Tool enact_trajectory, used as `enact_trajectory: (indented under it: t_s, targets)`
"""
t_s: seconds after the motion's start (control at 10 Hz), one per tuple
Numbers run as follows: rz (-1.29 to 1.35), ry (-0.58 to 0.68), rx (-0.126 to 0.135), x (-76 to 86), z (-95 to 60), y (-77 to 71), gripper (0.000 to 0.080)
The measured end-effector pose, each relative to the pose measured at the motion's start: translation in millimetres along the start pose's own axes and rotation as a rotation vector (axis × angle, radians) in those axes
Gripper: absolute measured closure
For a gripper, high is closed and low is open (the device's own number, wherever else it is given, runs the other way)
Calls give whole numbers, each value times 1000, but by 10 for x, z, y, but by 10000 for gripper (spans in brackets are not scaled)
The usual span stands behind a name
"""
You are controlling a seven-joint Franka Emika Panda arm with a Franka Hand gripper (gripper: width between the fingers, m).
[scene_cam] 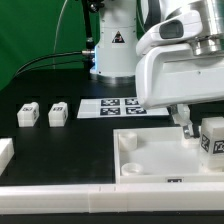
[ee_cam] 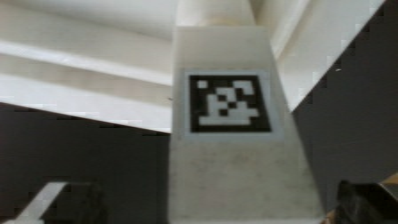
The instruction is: Assemble one leg
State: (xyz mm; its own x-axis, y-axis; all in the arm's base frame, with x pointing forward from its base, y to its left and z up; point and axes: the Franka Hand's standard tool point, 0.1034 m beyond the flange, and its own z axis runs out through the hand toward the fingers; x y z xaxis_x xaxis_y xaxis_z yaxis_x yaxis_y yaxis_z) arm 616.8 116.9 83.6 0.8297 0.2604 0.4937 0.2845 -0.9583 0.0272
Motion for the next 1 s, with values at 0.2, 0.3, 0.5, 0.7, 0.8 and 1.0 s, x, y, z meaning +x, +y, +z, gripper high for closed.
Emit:
enact_trajectory:
  t_s: [0.2, 0.3, 0.5, 0.7, 0.8, 1.0]
  targets:
    - [5, -200, 40, 83, -16, -19, 150]
    - [8, -334, 67, 31, -19, -17, 150]
    - [13, -495, 98, 53, -29, 14, 150]
    - [13, -529, 106, 97, 1, 55, 150]
    - [15, -529, 105, 52, 12, 60, 150]
    - [17, -513, 100, 18, 46, 67, 150]
